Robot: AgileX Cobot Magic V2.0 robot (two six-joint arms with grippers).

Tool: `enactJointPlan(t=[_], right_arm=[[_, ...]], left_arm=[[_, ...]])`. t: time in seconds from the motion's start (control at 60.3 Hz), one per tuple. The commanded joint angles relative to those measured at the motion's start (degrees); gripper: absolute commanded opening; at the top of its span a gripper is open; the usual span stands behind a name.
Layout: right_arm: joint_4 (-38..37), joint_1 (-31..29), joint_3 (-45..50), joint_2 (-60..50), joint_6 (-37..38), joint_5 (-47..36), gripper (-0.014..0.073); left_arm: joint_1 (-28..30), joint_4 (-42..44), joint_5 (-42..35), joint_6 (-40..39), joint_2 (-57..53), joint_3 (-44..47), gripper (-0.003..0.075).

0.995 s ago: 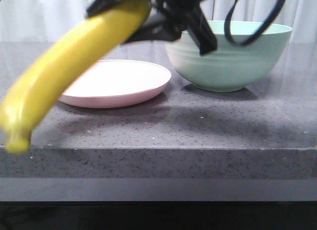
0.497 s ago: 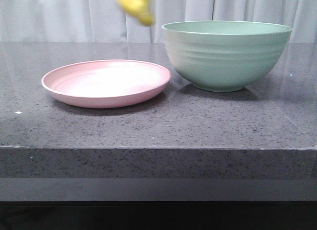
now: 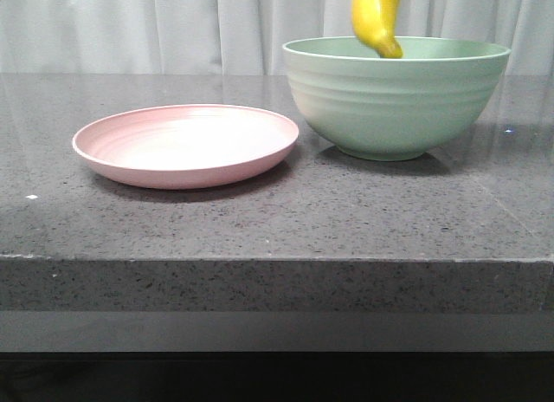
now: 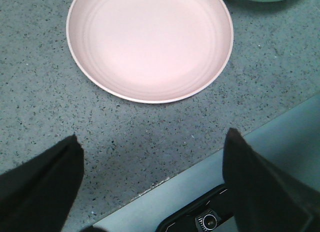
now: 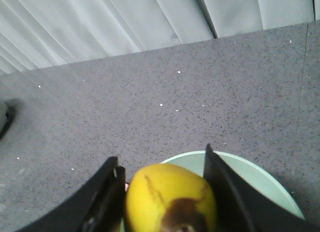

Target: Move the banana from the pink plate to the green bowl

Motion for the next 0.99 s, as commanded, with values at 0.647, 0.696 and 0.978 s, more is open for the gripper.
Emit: enactJointPlan(t=[0.647, 0.696, 0.978], right_arm=[[1.45, -0.33, -2.22, 6.73, -2.71, -0.06, 0.0135], [1.45, -0.33, -2.22, 6.73, -2.75, 0.0, 0.0153], [1.45, -0.33, -2.22, 6.73, -3.42, 0.23, 0.0379]], left_arm=[[0.25, -0.72, -3.53, -0.55, -0.66, -1.76, 0.0554], [0.25, -0.72, -3.53, -0.55, -0.66, -1.76, 0.0554], [0.25, -0.72, -3.53, -0.55, -0.66, -1.76, 0.0554]])
